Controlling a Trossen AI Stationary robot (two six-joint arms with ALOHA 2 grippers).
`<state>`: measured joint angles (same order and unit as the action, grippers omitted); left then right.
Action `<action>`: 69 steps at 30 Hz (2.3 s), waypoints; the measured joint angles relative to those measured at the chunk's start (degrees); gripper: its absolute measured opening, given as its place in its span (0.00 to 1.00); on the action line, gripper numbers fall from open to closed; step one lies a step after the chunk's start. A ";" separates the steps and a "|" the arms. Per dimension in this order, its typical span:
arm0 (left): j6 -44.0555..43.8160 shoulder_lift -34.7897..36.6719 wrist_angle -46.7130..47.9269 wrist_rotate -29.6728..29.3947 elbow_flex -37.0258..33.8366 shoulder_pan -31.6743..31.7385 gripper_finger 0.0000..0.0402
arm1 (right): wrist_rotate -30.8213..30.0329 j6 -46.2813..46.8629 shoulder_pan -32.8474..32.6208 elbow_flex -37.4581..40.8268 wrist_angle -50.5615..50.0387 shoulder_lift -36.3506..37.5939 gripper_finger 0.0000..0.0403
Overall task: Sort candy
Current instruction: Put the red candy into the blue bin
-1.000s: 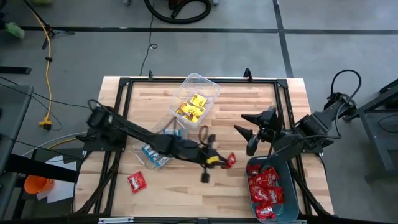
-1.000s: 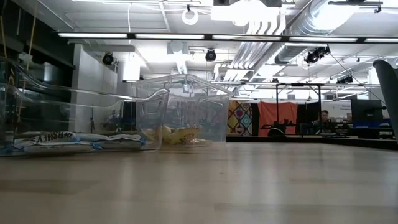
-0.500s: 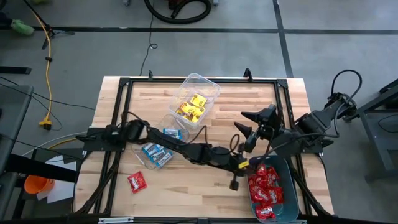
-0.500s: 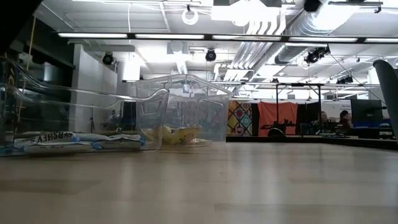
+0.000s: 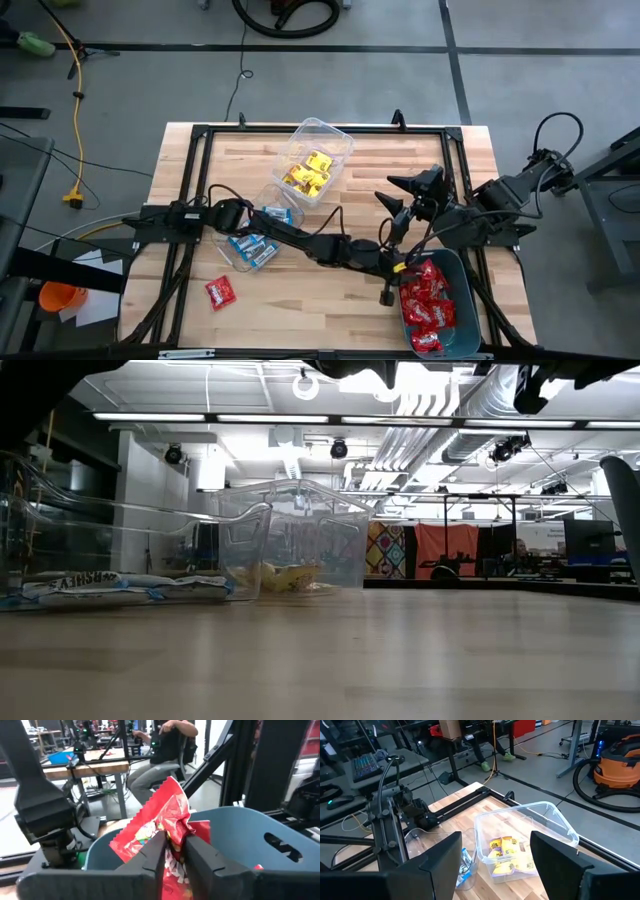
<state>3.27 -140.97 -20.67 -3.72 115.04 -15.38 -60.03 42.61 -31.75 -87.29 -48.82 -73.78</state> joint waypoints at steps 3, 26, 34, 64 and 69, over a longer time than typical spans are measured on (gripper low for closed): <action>0.46 0.00 -0.07 -1.59 -0.02 -0.02 0.21 | 0.01 0.00 0.00 0.00 0.00 0.00 0.58; -0.45 23.19 66.16 -4.59 -3.87 3.05 0.50 | -0.15 -0.65 0.00 -0.04 -0.79 -0.04 0.58; -23.84 48.20 61.39 -10.69 -36.88 -1.41 0.50 | -0.15 -0.66 0.00 -0.02 -2.42 -0.04 0.58; -73.36 40.79 73.00 -10.78 -55.47 -50.34 0.50 | 0.20 1.04 0.00 0.00 -3.06 -0.04 0.58; -81.77 39.39 69.57 -8.30 -60.24 -49.99 0.50 | 0.23 1.12 0.49 0.02 -3.02 -0.04 0.58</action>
<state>-78.50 -101.58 48.90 -12.02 54.81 -65.36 -59.80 43.73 -31.26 -87.26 -51.84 -73.82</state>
